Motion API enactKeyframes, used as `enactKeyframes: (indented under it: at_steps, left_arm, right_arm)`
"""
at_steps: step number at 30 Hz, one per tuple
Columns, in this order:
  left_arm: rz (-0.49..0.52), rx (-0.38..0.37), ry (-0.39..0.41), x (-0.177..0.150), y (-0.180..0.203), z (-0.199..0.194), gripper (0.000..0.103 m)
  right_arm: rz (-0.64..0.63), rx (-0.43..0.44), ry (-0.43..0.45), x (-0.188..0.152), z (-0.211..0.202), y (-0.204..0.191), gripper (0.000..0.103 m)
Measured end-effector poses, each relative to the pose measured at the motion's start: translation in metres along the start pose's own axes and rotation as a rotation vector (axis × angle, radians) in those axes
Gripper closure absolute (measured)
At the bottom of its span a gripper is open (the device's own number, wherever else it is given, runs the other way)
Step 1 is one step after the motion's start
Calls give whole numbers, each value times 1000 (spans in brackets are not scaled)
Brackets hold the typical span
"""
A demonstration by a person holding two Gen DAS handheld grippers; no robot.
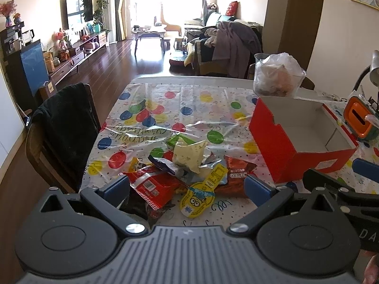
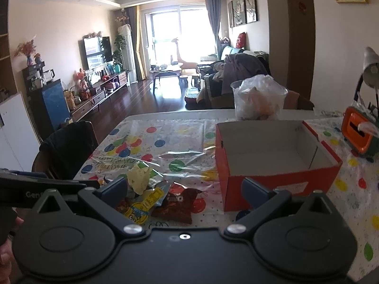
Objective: Organize snacks
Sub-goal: 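Grasp the red snack bag with left tool while right tool grasps brown foil bag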
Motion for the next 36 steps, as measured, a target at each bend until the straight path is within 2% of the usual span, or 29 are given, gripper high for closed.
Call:
enactKeyframes:
  at_steps: [7,12,17,22,24,26,30,32,36]
  left_arm:
    - [-51,31,-13,8,-15,21,0]
    - [-79,78,-71,12,-34,41,0]
    - [-91,75,-122,10,-56,64,0]
    - [-88,88,-167,14,-66,88,15]
    - [-42,86,-179,18,-64,98,18]
    - [56,68,-179,23,-58,105,18]
    - [266,-23,-193,33,-51,119,18]
    - [342,-57,-225,36,-50,129,18]
    - [441,-133,-346,37,-50,156,18]
  right_arm:
    - [-94,24,-9,8,28,-10,2]
    - [-107,101,-117,15,68,-10,7]
    - [-211,184,-208,10,103,-13,9]
    - [-252,189,-312,0,138,-10,16]
    - [-241,194,-354,-2,152,-6,18]
    - [-208,193,-399,-3,168,-2,22]
    - [-113,188,-481,-1,195,9,25]
    - [-74,184,-503,0,204,13,26]
    - [-34,189,-526,1,216,16,27]
Point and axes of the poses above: each gripper's, at about its wrist camera, not at the fingertips, and z roughly the way its jaws point, y to its right, x to its top, the point moved 1 cm from there along z, roughly the way its jaws point, and after that the axes turned 6 degrees about -y, right-handed, at the moved point
